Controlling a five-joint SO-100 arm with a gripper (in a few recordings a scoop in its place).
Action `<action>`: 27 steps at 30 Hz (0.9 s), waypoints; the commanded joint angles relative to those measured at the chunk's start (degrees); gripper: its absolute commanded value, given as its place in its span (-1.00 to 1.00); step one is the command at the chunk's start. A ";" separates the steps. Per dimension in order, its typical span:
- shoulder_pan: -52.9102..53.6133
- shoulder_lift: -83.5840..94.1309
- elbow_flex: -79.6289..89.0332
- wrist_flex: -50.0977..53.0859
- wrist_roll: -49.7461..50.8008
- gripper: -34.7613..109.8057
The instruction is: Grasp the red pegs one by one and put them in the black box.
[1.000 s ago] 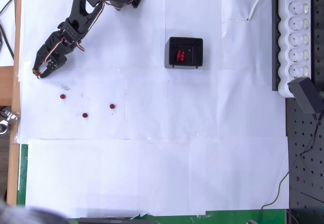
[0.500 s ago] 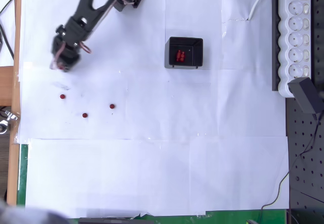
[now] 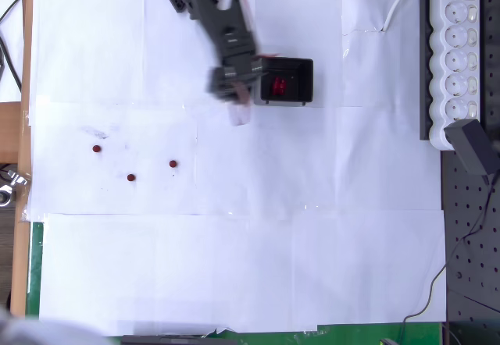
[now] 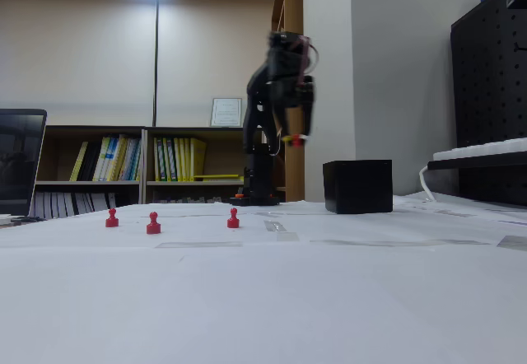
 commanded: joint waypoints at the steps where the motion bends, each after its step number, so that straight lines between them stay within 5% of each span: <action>1: -8.09 1.49 1.23 -4.92 -5.89 -0.52; 9: -13.36 9.40 -2.11 -11.43 -9.23 -0.51; 15: -12.74 9.58 -7.21 -13.97 -8.00 -0.31; 27: -0.70 -14.94 3.69 -6.42 -5.19 -0.17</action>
